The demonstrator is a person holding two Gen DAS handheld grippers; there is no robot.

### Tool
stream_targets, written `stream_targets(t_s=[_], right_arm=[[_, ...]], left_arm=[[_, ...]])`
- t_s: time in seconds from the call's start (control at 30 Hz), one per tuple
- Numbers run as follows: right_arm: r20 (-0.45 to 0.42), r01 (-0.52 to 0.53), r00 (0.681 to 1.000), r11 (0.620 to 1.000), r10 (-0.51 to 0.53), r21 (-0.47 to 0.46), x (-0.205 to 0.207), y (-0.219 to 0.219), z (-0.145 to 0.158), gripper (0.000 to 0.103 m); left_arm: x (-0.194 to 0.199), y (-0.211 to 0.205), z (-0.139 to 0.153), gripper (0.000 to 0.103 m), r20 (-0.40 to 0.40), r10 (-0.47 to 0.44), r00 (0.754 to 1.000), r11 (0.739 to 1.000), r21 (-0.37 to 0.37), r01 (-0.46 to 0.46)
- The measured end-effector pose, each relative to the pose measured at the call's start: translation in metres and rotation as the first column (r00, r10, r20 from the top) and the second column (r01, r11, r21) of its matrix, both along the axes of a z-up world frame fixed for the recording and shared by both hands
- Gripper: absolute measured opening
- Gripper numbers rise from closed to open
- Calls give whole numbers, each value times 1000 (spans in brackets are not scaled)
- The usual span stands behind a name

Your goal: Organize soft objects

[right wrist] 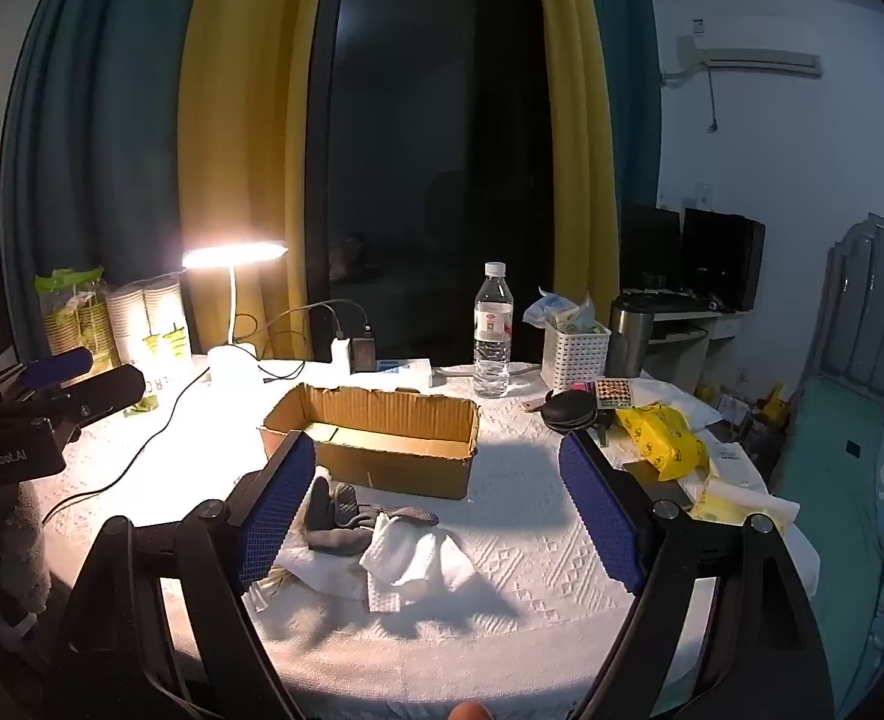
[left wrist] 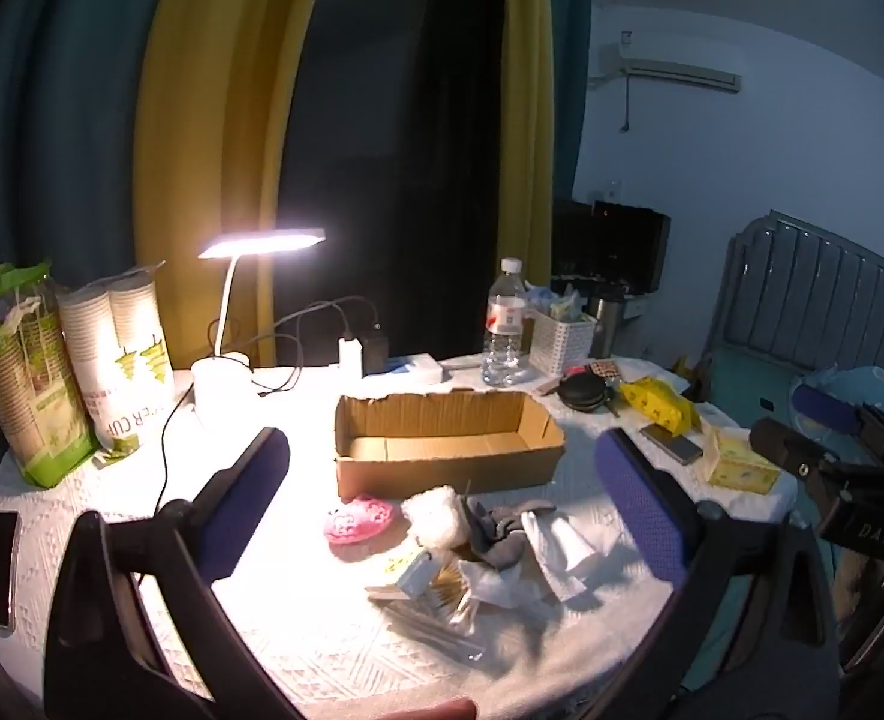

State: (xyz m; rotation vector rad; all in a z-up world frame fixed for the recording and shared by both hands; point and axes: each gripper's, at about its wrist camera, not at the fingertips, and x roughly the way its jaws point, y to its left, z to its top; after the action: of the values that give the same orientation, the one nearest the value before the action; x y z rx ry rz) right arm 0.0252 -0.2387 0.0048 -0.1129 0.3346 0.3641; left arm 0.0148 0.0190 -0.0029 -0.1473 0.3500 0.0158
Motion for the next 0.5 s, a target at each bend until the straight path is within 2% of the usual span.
stream_targets(t_s=[0.03, 0.5], right_arm=[[-2, 0, 1000, 1000, 0, 1, 0, 0, 0, 86], [-16, -1, 1000, 1000, 1, 4, -1, 2, -2, 86]], left_arm=[[-14, -17, 6, 102, 13, -3, 1000, 1000, 19, 3], [-18, -18, 8, 102, 12, -5, 1000, 1000, 28, 4]])
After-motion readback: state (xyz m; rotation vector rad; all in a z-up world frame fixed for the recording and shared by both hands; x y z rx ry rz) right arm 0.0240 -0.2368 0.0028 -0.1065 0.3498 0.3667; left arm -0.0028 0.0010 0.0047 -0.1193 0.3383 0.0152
